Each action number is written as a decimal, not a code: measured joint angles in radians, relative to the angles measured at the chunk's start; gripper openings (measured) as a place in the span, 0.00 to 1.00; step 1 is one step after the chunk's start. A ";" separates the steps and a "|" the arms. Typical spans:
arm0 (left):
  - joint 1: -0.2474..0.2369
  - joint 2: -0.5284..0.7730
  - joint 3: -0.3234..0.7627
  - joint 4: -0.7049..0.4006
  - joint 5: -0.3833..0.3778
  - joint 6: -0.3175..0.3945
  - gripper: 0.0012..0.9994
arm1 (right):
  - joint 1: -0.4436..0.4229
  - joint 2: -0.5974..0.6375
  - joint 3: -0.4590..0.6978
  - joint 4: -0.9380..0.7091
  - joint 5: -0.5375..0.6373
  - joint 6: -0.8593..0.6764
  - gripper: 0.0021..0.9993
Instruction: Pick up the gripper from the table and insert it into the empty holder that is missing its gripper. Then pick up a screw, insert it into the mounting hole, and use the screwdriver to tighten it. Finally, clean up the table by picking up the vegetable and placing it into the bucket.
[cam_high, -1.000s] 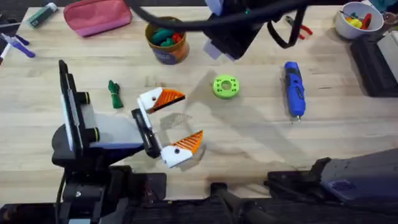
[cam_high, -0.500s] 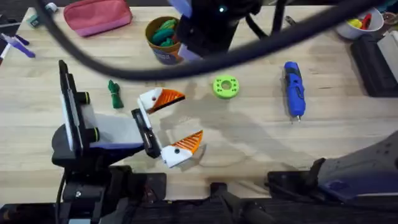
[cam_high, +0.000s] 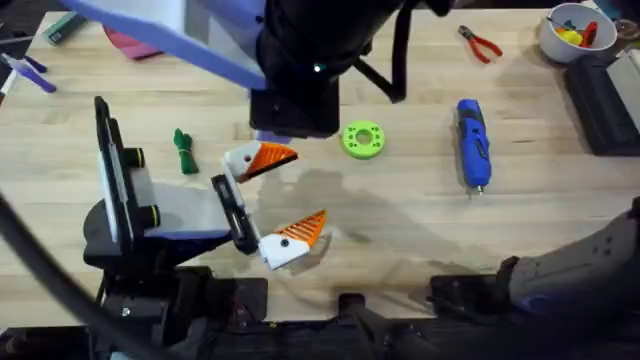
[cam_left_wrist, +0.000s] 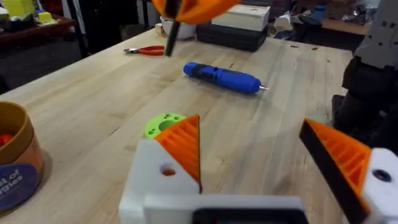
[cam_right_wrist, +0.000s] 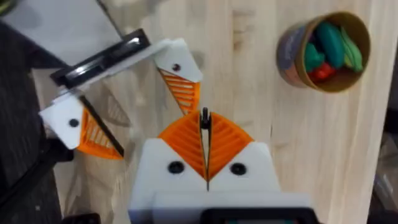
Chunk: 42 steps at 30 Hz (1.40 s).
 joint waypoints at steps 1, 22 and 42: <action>0.000 0.000 0.000 0.000 0.000 0.000 0.99 | 0.000 0.001 0.000 0.000 -0.015 -0.013 0.00; 0.000 0.000 0.000 0.000 0.000 0.000 0.99 | 0.000 0.064 0.002 0.056 -0.081 -0.204 0.00; 0.000 0.000 0.000 0.000 0.000 0.000 0.99 | 0.000 0.064 0.002 0.027 -0.144 -0.247 0.00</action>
